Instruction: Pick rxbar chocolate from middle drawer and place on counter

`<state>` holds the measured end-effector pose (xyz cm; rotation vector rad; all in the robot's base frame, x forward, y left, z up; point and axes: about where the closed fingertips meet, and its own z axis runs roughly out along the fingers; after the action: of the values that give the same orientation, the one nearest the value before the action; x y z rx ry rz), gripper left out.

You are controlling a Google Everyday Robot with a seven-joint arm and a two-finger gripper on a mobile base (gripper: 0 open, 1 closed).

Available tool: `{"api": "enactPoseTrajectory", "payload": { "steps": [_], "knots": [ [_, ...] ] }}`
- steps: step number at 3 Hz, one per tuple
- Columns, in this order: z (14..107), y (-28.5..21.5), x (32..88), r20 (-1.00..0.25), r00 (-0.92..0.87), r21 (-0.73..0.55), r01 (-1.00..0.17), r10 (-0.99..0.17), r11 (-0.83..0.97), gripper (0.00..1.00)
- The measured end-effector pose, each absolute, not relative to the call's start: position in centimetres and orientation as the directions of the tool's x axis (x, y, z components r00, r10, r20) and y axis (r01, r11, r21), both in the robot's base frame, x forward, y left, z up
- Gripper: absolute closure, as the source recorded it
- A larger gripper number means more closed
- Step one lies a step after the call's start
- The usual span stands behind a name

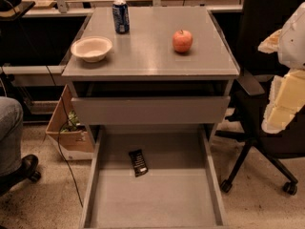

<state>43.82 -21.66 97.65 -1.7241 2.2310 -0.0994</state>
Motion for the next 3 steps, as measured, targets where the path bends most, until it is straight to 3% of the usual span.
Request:
{"api": "enactPoseTrajectory", "payload": {
  "steps": [1,3],
  "knots": [
    [97.6,-21.7,43.8,-0.207,-0.221,-0.247,-0.931,-0.953,0.270,0.00],
    [87.7,-19.8,45.9,-0.368,-0.228,-0.170,-0.937,-0.901,0.307,0.00]
  ]
}}
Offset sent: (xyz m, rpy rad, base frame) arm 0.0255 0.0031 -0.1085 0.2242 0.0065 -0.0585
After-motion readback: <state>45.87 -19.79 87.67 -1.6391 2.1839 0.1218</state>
